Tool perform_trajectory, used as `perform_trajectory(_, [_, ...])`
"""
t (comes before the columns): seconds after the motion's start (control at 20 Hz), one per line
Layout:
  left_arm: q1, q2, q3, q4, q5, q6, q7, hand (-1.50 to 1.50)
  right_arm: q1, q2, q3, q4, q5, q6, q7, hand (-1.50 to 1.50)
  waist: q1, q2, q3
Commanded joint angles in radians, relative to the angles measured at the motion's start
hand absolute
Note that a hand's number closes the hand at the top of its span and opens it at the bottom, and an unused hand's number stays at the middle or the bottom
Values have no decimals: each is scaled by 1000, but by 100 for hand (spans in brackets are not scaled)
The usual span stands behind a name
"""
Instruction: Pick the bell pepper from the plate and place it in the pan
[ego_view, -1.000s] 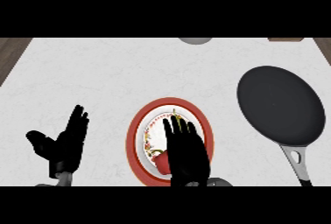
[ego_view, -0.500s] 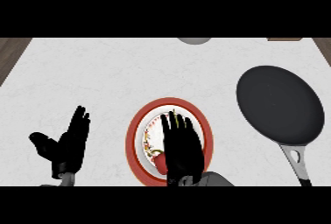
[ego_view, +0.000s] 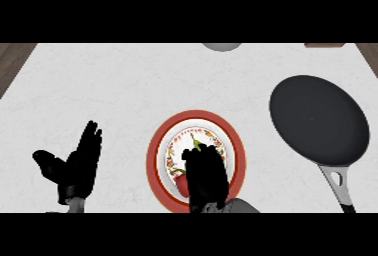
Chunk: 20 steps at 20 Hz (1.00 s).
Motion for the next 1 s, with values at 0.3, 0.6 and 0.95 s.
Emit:
perform_trajectory(0.3, [16,-44,0,47,-26,-12,22,0,-6,12,7,96,79,-76,-118,150,-4,10,-7])
perform_trajectory(0.6, [3,-17,36,-12,-26,-11,95,0,-25,-9,-68,65,52,-11,-106,150,-4,9,-7])
perform_trajectory(0.95, [41,-43,39,16,-44,-29,35,0,91,-16,26,-77,145,-60,32,150,-9,8,-7])
